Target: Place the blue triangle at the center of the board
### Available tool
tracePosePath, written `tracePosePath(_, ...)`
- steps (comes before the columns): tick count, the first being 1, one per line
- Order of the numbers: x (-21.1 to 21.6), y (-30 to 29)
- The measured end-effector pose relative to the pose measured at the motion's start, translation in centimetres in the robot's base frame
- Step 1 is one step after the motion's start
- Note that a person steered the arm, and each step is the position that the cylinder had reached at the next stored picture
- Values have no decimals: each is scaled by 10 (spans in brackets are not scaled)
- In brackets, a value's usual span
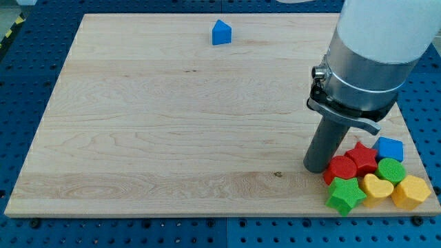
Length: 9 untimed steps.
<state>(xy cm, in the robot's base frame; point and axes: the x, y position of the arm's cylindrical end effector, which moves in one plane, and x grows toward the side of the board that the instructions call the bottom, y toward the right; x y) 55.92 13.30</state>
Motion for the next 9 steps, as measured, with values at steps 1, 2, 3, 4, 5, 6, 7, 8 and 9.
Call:
tracePosePath(1,-36,-25)
tracePosePath(2,-108,-81)
tracePosePath(3,-185,-145)
tracePosePath(4,-259,-202)
tracePosePath(5,-325,-234)
tracePosePath(6,-342,-198)
tracePosePath(7,-338,-156)
tracePosePath(8,-332,-136)
tracePosePath(9,-328,-136)
